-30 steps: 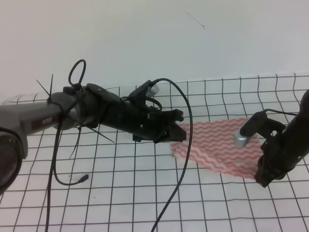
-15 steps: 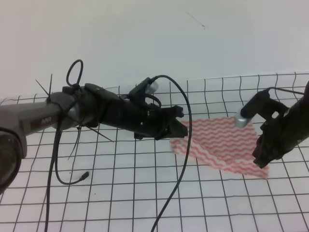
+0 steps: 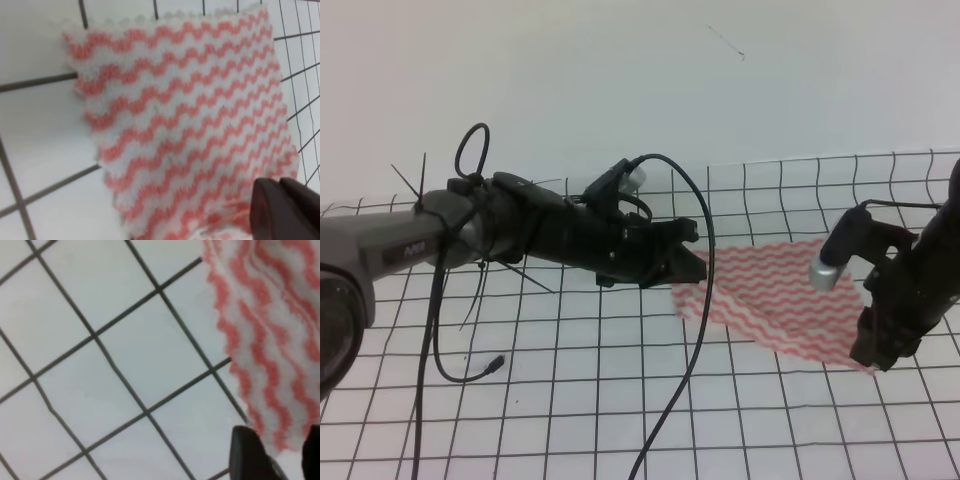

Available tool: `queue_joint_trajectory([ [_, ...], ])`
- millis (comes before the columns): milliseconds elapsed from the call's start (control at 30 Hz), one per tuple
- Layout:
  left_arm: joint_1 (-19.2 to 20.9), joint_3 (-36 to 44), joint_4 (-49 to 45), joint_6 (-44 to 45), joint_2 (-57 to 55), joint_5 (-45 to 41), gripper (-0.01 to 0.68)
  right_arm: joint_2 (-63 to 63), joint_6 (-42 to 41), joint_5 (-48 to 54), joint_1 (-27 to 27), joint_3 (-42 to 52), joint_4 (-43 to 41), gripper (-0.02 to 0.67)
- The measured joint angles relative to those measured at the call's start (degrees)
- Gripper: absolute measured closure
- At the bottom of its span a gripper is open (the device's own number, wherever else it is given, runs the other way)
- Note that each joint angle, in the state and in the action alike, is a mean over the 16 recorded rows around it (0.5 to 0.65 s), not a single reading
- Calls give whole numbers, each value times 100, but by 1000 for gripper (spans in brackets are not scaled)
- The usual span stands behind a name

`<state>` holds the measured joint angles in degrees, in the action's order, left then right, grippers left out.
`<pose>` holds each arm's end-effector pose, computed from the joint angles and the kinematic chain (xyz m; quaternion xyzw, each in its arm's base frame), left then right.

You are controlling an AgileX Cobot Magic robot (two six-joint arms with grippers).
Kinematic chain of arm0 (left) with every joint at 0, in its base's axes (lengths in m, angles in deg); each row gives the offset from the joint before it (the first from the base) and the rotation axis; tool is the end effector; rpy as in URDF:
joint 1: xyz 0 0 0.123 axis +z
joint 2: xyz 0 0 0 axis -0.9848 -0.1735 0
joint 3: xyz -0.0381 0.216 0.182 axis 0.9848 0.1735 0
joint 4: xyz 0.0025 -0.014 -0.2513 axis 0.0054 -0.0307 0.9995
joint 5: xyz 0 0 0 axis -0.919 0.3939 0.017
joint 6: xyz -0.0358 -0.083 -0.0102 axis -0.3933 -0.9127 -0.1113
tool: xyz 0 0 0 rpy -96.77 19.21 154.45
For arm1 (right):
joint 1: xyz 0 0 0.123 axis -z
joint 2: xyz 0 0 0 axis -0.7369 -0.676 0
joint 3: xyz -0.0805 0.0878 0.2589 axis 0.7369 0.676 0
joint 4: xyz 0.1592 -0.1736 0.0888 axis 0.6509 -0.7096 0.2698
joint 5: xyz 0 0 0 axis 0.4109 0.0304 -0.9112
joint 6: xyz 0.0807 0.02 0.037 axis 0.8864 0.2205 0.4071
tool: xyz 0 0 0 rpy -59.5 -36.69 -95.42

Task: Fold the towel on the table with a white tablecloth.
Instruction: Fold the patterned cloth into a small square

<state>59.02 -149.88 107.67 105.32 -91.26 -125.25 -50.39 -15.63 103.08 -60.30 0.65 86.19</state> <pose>0.4076 -0.2170 0.1684 0.0206 0.8837 -0.4346 0.1723 0.3443 0.0956 0.1646 -0.4620 0.8774 0.0664 0.1112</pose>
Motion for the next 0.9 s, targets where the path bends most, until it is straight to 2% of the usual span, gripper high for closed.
queue_joint_trajectory([
  [133, 0, 0, 0, 17, 0, 0, 673, -131, -79, 17, 0, -5, 28, 415],
  [267, 0, 0, 2, 30, 0, -6, 673, -277, -99, -9, 0, -16, 63, 416],
  [733, 0, 0, 38, 59, 4, -61, 672, -419, 106, -166, 0, -37, 101, 603],
  [900, 0, 0, 98, 90, 4, -67, 672, -297, 187, -259, 0, -33, 91, 636],
])
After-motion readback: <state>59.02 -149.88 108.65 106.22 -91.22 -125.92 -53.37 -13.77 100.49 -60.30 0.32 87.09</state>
